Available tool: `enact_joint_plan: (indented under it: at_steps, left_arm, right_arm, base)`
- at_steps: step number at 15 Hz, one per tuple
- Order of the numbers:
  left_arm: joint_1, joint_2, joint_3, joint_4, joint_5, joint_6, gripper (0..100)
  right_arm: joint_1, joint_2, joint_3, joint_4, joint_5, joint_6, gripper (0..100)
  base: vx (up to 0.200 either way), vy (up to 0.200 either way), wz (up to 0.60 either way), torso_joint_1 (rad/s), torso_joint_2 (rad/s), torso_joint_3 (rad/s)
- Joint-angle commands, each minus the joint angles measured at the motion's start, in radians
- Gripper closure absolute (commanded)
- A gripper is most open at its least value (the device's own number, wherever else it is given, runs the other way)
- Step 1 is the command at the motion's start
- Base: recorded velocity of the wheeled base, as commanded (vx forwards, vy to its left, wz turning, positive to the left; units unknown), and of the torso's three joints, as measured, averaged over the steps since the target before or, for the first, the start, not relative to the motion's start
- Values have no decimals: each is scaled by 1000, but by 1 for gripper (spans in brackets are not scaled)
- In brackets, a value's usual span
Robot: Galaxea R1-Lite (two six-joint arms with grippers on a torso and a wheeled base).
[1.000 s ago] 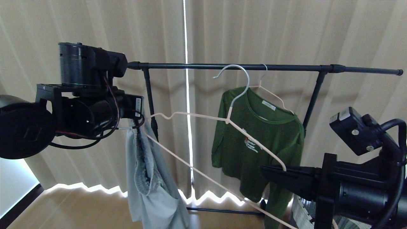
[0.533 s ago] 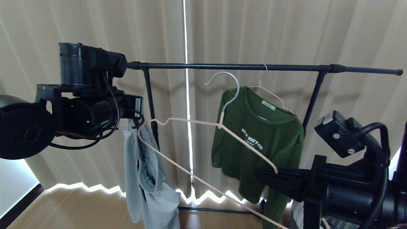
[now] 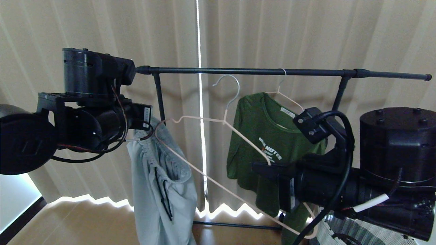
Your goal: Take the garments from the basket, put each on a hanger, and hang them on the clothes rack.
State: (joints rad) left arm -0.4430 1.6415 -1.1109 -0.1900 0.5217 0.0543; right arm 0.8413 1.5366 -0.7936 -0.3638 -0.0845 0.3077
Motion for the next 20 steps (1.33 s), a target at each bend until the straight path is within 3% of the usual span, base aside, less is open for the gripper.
enact_joint_plan:
  at_steps: [1,6,9,12,20]
  left_arm:
    - [1,-3,-3,-2,0,-2,100]
    - [18,0,-17,-2,0,-2,100]
    - [18,4,-12,-2,0,-10,100]
    - [17,1,-9,-2,0,-10,100]
    - [-6,-45,-4,-2,47,-27,100]
  right_arm:
    - [9,40,-15,0,3,5,100]
    - [61,25,33,-4,9,11,100]
    - [64,56,33,-138,6,4,100]
    - [64,96,24,-152,0,5,100]
    - [62,266,-125,-152,-3,59,100]
  base:
    - [0,0,0,0,0,0]
    - [0,0,0,0,0,0]
    - [0,0,0,0,0,0]
    - [0,0,0,0,0,0]
    - [0,0,0,0,0,0]
